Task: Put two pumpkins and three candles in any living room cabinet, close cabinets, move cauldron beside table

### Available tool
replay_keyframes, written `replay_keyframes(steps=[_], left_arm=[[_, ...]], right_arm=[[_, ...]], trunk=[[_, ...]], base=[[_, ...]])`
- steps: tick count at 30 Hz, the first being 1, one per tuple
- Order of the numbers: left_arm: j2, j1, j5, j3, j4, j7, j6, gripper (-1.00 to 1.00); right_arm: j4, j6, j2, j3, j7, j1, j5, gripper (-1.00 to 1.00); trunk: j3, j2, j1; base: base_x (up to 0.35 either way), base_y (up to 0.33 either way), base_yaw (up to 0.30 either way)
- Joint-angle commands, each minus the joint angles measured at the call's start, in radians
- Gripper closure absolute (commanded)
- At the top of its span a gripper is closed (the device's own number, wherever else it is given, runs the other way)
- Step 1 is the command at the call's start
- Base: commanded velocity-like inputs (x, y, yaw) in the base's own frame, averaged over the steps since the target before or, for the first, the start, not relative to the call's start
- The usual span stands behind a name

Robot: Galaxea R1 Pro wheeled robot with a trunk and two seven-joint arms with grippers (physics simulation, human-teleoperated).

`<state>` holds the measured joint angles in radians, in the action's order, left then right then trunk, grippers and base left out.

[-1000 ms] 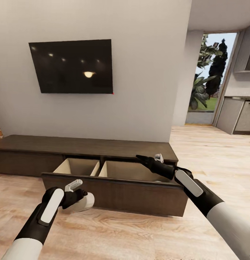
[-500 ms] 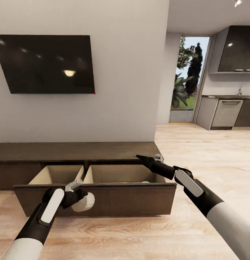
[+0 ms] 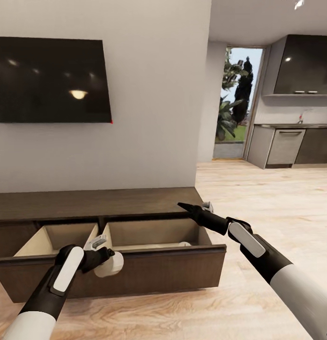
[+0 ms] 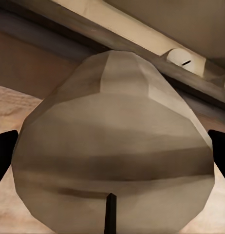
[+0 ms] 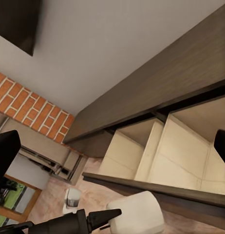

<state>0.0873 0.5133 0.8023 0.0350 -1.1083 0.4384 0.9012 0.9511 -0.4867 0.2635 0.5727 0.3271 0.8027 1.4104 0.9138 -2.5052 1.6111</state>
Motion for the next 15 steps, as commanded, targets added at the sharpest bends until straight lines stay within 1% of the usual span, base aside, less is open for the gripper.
replay_keyframes(steps=[1,2,3,7,11,15], left_arm=[[0.0,0.001,0.011,0.0,-0.001,0.01,0.002,1.0],[0.0,0.001,0.011,0.0,-0.001,0.01,0.002,1.0],[0.005,0.0,0.012,0.0,-0.002,0.008,0.002,1.0],[0.006,0.0,0.012,0.0,-0.002,0.008,0.002,1.0],[-0.007,0.0,0.011,0.002,-0.002,0.009,0.002,1.0],[-0.009,0.001,0.011,0.002,-0.002,0.009,0.001,1.0]], right_arm=[[0.0,-0.001,0.001,0.003,0.001,0.001,0.005,-1.0],[0.0,-0.001,0.001,0.003,0.001,0.001,0.005,-1.0],[0.0,-0.004,0.0,0.003,0.003,0.001,0.004,-1.0],[0.0,-0.005,0.0,0.003,0.003,0.001,0.004,-1.0],[0.001,-0.007,0.0,0.001,0.004,-0.002,0.005,-1.0],[0.001,-0.008,0.0,0.001,0.004,-0.002,0.005,-1.0]], trunk=[[0.001,0.0,0.0],[0.001,0.0,0.0],[0.001,0.0,0.0],[0.001,0.0,0.0],[0.001,0.0,0.0],[0.001,0.0,0.0]], base=[[0.131,0.0,-0.001],[0.187,0.0,-0.001],[0.0,0.0,0.0],[0.0,0.0,0.0],[0.0,0.0,0.0],[0.0,0.0,0.0]])
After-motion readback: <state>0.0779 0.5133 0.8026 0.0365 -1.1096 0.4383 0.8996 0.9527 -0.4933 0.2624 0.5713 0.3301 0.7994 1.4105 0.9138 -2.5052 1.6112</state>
